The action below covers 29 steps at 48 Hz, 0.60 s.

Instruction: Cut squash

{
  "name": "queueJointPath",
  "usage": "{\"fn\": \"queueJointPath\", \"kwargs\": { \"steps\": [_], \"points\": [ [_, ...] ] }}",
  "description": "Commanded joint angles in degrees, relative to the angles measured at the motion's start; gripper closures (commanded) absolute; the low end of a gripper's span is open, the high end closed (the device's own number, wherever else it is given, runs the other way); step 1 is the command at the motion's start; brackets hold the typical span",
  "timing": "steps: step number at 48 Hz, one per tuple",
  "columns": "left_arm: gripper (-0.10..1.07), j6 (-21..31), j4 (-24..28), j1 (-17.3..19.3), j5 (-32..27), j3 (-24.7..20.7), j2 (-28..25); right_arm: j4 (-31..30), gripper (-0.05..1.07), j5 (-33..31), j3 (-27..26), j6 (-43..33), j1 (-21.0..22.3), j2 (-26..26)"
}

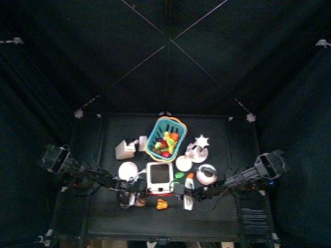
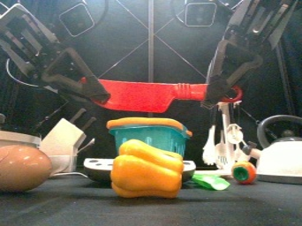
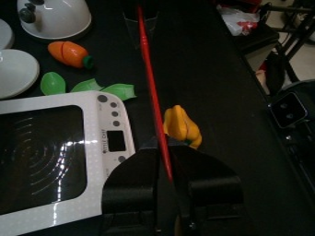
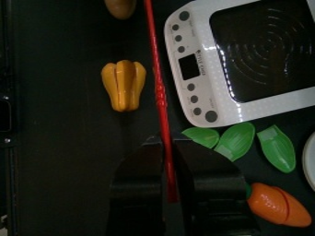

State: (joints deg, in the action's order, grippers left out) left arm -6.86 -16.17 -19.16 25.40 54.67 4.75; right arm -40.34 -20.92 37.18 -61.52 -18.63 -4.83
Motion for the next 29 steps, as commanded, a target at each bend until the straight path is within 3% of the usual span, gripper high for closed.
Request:
{"fn": "queueJointPath", "kwargs": {
  "steps": [1,18,29],
  "points": [
    [0.50,0.09,-0.09,-1.23,0.79,-1.41,0.00,0.09,0.83,0.97,-0.97,-0.26,0.26,-1.32],
    [0.50,0.09,-0.79,-7.21,1.32,-5.19,-6.86,0.70,0.83,3.52,-1.14,-0.62,-4.92,1.85],
    [0.50,0.09,-2.90,-7.29,1.32,-6.06,-9.58,1.41,0.83,3.34,-1.32,-0.97,-5.27,3.16]
  ]
}}
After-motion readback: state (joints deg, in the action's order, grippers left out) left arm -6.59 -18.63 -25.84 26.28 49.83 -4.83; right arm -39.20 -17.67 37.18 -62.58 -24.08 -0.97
